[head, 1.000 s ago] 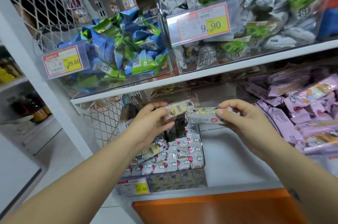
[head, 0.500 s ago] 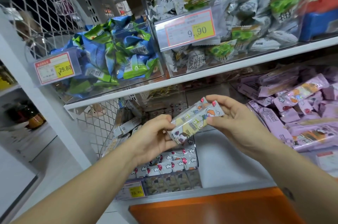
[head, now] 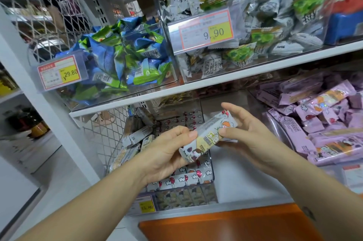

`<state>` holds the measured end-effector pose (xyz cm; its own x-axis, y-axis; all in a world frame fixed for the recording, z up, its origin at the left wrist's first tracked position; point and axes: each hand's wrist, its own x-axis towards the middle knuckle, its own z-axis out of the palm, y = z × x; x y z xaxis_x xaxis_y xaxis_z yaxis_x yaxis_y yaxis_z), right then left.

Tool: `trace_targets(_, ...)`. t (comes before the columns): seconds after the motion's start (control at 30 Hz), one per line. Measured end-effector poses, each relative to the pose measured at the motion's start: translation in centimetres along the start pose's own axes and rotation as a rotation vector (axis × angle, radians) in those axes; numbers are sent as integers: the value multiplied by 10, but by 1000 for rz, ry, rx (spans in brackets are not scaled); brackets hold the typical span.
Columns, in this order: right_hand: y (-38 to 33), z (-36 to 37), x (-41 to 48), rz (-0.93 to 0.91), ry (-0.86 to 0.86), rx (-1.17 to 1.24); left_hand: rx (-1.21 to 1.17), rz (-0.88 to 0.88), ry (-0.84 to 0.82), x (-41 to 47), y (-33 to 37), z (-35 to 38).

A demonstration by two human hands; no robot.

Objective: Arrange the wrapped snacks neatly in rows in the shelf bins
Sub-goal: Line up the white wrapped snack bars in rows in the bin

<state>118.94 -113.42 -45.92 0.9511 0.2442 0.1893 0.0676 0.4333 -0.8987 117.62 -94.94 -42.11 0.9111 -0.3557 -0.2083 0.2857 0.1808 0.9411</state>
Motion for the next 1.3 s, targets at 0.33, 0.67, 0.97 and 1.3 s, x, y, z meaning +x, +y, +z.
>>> trace_targets(0.33, 4, 19, 3, -224, 17, -405, 1054, 288, -52, 4, 18, -23)
trace_targets(0.67, 10, 17, 11, -194, 14, -576, 1253, 366, 192, 22, 27, -51)
trace_targets(0.97, 10, -8, 12, -172, 143, -590, 1274, 90, 258, 75, 21, -61)
trace_targets(1.3, 25, -12, 17, 13, 108, -764, 1408, -267, -26, 92, 3, -65)
